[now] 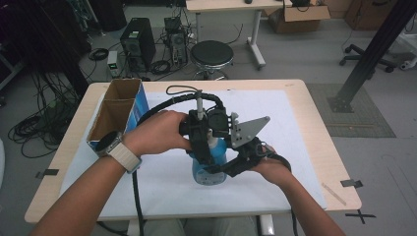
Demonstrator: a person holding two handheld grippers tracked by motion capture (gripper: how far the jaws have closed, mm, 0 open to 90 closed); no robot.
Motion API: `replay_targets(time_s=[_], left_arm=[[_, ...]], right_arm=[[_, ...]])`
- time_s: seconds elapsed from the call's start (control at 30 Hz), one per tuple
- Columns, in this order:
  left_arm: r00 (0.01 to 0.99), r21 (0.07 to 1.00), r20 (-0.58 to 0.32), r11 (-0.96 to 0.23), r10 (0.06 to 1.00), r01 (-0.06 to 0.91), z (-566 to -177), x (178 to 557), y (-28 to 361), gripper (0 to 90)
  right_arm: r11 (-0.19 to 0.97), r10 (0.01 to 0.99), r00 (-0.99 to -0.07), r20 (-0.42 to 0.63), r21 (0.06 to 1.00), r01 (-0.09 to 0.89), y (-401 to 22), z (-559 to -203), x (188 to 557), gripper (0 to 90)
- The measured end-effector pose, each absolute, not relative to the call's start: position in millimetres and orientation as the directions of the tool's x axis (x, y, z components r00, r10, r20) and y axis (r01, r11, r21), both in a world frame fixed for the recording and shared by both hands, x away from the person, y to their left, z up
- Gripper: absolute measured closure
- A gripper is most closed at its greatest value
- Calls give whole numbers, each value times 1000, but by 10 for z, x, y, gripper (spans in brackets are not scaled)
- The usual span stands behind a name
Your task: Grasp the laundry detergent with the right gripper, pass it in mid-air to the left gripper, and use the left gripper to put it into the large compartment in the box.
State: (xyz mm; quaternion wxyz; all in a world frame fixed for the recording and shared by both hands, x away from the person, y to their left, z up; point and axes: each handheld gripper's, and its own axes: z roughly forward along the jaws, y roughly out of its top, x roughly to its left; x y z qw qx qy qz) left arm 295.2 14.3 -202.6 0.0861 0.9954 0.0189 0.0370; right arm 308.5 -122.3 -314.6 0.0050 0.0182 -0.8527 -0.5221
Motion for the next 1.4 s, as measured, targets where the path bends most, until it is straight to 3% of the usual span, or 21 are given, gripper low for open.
replay_targets(time_s=[0.47,0.57,0.73,0.87,1.1,1.23,1.4], left_arm=[[997,173,57,-984,48,38,-2013,2945,151,382],[996,175,63,-983,59,47,-1996,2944,179,382],[994,180,64,-981,85,72,-1977,2967,234,381],[989,169,77,-979,127,113,-1972,2995,287,381],[977,170,72,-967,202,188,-1962,3061,357,381],[955,170,104,-951,279,259,-1901,3089,400,381],[928,196,78,-918,365,344,-1823,3149,478,381]], right_arm=[[459,-54,-999,-3,888,-27,-1220,-3128,3085,436],[451,-51,-998,39,893,12,-1272,-3116,3098,295],[463,-21,-997,74,885,56,-1421,-3128,3136,226],[502,61,-993,102,856,119,-1639,-3125,3189,121],[556,147,-985,91,816,158,-1850,-3075,3200,89],[625,198,-979,52,762,167,-1982,-3013,3195,75],[671,239,-971,21,720,181,-2135,-2912,3221,74]])
